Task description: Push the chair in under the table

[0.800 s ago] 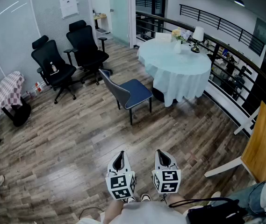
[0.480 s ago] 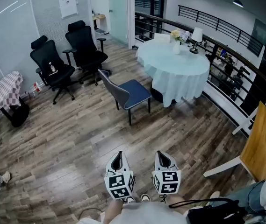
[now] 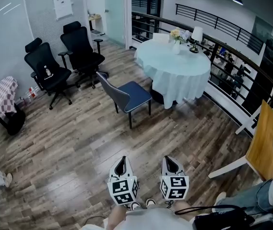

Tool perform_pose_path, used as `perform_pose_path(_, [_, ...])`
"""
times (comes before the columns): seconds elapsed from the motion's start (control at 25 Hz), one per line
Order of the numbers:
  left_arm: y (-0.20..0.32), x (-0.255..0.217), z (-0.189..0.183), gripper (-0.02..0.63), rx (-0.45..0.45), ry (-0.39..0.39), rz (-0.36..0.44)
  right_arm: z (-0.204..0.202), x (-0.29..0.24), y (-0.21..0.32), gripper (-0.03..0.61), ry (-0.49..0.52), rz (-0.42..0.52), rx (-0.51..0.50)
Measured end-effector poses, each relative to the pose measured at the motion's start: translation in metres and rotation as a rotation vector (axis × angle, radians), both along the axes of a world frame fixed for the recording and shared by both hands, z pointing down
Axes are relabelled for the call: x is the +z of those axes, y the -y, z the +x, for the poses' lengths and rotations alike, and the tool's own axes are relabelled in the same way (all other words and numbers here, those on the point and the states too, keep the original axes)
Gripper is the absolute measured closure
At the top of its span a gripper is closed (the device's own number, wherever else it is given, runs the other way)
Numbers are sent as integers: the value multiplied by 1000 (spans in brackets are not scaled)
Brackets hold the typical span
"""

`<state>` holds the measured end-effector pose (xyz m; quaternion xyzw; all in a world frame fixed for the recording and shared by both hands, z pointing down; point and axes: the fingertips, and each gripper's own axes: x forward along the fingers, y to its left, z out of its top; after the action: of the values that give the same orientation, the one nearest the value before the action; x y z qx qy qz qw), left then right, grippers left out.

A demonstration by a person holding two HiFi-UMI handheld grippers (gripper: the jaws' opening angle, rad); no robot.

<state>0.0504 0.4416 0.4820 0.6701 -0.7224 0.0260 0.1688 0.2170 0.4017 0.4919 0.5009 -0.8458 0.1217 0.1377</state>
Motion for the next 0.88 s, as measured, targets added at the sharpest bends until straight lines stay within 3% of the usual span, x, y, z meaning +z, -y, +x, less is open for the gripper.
perform_pose_path(0.52, [21, 16, -30, 611, 20, -3, -39, -23, 17, 12, 561, -11, -46, 13])
perform_pose_path(0.88, [66, 16, -50, 611, 29, 29, -42, -40, 23, 57, 561, -22, -58, 11])
